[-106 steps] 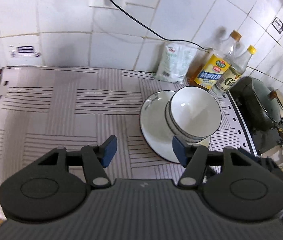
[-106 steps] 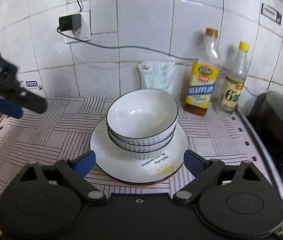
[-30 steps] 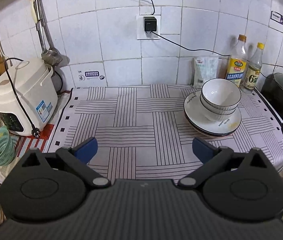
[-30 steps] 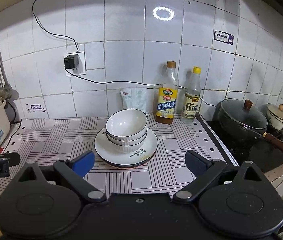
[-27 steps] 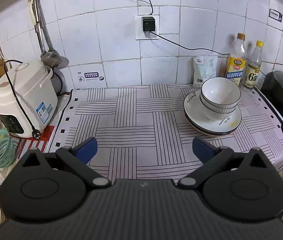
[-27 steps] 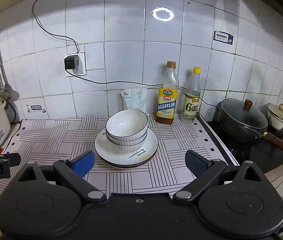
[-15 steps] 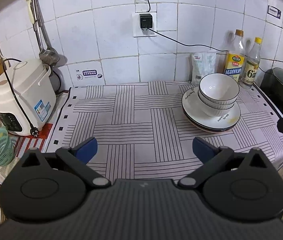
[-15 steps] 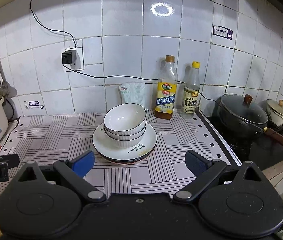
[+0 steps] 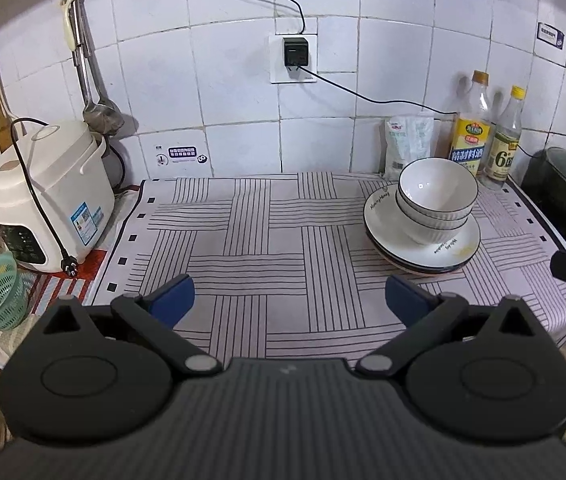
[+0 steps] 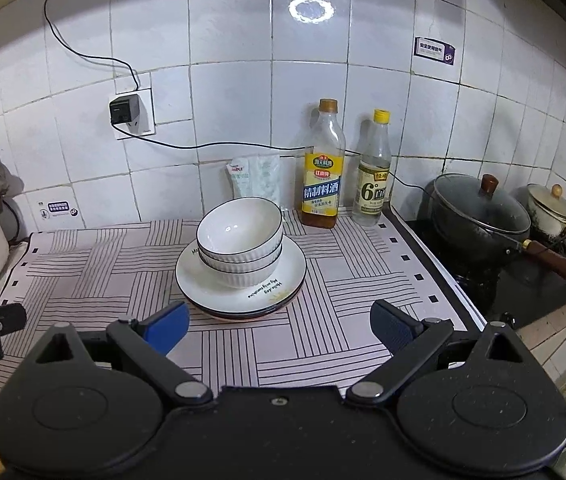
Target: Organize plates and bowls
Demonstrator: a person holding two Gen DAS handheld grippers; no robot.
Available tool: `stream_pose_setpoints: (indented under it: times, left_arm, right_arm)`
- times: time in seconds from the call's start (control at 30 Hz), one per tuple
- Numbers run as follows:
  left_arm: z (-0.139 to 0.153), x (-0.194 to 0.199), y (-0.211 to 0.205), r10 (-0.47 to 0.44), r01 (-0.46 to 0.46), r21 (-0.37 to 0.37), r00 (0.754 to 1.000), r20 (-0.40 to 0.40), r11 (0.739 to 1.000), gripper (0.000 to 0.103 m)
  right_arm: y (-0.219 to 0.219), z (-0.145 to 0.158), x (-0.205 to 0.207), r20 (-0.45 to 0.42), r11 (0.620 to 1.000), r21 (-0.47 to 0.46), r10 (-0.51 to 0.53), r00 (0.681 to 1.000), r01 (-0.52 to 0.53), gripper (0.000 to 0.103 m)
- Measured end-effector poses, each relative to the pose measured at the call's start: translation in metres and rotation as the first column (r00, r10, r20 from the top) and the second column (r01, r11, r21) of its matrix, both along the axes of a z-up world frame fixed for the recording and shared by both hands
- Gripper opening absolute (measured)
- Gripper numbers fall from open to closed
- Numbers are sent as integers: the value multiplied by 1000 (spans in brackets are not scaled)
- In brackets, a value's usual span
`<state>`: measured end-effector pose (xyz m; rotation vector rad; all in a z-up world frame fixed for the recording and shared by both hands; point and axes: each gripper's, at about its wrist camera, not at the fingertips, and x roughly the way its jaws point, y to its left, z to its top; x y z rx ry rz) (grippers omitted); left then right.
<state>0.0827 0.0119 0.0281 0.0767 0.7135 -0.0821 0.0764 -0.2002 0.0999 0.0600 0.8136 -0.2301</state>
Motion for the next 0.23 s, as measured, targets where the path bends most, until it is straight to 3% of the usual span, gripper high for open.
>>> stream_pose_setpoints:
  times: [0.23]
  left_arm:
    - [0,-1,-2,-15,15,8,1000,-12,1000,103]
  right_arm:
    - [2,-1,-1,-4,1000,-4,9,1000,-9,99]
